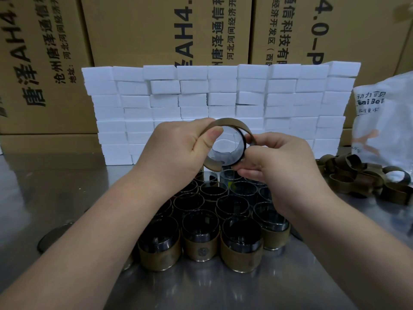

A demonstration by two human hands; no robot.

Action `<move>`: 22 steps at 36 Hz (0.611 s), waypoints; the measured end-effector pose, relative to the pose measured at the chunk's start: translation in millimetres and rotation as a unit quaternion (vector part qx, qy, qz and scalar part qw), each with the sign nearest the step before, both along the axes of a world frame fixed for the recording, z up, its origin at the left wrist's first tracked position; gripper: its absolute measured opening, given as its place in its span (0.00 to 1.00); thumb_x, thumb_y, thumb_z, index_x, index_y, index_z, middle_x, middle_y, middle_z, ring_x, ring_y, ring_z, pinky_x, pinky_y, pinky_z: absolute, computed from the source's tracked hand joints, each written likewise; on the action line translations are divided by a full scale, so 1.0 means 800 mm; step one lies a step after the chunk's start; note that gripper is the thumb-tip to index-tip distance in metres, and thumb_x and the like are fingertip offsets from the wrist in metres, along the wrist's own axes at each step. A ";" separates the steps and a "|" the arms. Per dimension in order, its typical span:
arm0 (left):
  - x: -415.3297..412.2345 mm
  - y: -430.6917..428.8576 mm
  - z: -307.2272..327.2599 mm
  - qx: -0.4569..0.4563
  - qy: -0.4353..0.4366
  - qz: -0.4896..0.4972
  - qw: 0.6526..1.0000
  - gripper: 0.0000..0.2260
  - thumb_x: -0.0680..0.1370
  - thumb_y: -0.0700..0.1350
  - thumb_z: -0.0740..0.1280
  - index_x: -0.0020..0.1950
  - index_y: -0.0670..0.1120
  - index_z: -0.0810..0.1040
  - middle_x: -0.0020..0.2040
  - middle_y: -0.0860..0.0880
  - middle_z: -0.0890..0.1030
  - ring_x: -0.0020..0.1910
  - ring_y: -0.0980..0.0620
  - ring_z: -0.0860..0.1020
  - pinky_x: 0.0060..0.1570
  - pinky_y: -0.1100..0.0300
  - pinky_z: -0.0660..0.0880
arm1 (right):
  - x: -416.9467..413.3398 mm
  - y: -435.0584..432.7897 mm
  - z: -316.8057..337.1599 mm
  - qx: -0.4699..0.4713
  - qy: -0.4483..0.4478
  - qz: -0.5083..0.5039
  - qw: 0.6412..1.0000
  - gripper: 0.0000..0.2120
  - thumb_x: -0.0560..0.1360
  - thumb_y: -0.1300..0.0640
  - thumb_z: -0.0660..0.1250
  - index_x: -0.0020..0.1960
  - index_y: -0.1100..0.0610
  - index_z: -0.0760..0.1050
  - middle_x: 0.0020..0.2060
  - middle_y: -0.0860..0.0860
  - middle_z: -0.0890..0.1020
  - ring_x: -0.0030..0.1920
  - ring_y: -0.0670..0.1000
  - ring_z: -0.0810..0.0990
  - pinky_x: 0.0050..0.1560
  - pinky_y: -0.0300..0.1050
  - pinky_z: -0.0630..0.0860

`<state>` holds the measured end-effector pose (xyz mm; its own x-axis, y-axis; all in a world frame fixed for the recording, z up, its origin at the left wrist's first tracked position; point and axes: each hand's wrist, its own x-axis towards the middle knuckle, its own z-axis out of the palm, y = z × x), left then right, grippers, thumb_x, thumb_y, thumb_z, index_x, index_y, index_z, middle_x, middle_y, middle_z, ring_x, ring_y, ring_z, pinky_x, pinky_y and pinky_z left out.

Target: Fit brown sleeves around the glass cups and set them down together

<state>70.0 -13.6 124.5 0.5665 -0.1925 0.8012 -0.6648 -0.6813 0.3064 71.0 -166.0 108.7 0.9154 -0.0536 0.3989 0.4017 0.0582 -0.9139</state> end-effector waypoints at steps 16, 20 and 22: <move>0.001 0.003 0.000 -0.027 -0.020 -0.023 0.999 0.16 0.76 0.50 0.59 0.51 0.44 0.83 0.39 0.44 0.84 0.39 0.51 0.78 0.43 0.53 0.73 | 0.000 -0.001 0.000 0.014 0.004 0.011 1.000 0.11 0.65 0.73 0.64 0.36 0.57 0.77 0.23 0.53 0.80 0.28 0.51 0.82 0.30 0.38 0.79; 0.003 0.004 -0.003 -0.029 -0.025 -0.026 0.999 0.11 0.76 0.50 0.59 0.45 0.50 0.80 0.37 0.41 0.82 0.39 0.48 0.78 0.43 0.49 0.74 | 0.000 0.000 -0.001 0.017 0.006 0.016 1.000 0.13 0.65 0.74 0.64 0.35 0.57 0.76 0.23 0.54 0.80 0.27 0.52 0.82 0.31 0.38 0.80; 0.003 0.003 -0.003 -0.048 -0.045 -0.031 0.997 0.12 0.76 0.49 0.61 0.48 0.50 0.83 0.39 0.47 0.84 0.43 0.52 0.78 0.44 0.53 0.72 | 0.001 0.000 0.001 0.020 0.004 0.015 1.000 0.13 0.65 0.74 0.64 0.35 0.56 0.76 0.23 0.54 0.80 0.27 0.52 0.82 0.30 0.38 0.80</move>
<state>72.5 -11.4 121.9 0.4810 -0.1443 0.8647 -0.7320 -0.6089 0.3056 71.6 -166.3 109.4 0.9198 -0.0415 0.3901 0.3923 0.1065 -0.9136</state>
